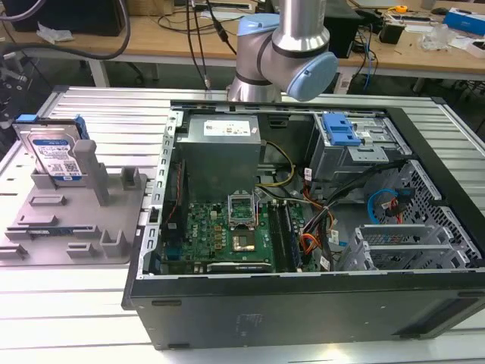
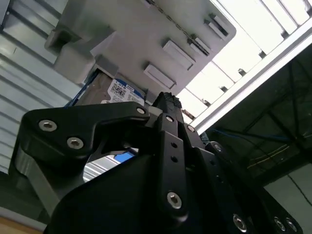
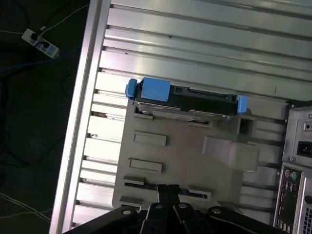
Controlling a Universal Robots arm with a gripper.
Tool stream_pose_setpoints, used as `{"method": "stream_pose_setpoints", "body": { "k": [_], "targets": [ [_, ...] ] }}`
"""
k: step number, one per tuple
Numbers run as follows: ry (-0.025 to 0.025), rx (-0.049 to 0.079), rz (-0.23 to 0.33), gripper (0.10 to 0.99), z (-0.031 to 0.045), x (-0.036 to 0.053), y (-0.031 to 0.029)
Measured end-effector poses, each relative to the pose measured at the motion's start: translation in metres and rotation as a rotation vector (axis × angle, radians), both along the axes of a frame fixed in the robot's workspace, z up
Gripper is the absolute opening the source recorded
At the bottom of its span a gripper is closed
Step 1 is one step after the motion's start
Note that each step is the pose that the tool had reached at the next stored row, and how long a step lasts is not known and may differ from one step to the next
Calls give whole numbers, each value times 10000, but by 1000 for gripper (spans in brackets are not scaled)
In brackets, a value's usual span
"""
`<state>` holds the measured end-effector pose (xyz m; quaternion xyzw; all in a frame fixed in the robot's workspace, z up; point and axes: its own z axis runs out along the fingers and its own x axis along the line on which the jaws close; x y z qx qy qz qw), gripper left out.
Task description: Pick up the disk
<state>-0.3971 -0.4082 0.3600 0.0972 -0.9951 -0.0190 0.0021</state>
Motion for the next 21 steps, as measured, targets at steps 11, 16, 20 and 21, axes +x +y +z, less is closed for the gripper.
{"method": "stream_pose_setpoints", "body": {
  "k": [11,16,20,21],
  "targets": [
    [0,0,3209,106,-6,0,0],
    [0,1,4894,357,-8,0,0],
    [0,1,5816,537,-13,1,0],
    [0,0,6028,600,-14,0,0]
  ]
}}
